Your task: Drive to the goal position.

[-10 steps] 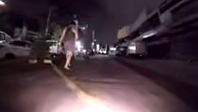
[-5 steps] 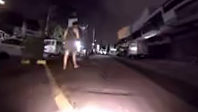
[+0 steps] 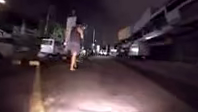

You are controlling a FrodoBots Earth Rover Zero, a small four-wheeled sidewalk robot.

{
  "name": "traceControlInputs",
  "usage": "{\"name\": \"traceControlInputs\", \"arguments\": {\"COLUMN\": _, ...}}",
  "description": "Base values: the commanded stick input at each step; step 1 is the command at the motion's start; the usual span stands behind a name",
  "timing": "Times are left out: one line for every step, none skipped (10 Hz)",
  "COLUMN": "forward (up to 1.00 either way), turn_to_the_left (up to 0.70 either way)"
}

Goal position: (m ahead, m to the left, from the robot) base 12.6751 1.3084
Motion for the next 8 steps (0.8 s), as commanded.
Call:
{"name": "traceControlInputs", "arguments": {"forward": 1.0, "turn_to_the_left": 0.0}}
{"name": "traceControlInputs", "arguments": {"forward": 1.0, "turn_to_the_left": 0.0}}
{"name": "traceControlInputs", "arguments": {"forward": 1.0, "turn_to_the_left": 0.0}}
{"name": "traceControlInputs", "arguments": {"forward": 1.0, "turn_to_the_left": -0.22}}
{"name": "traceControlInputs", "arguments": {"forward": 1.0, "turn_to_the_left": -0.4}}
{"name": "traceControlInputs", "arguments": {"forward": 1.0, "turn_to_the_left": -0.23}}
{"name": "traceControlInputs", "arguments": {"forward": 1.0, "turn_to_the_left": -0.12}}
{"name": "traceControlInputs", "arguments": {"forward": 1.0, "turn_to_the_left": -0.01}}
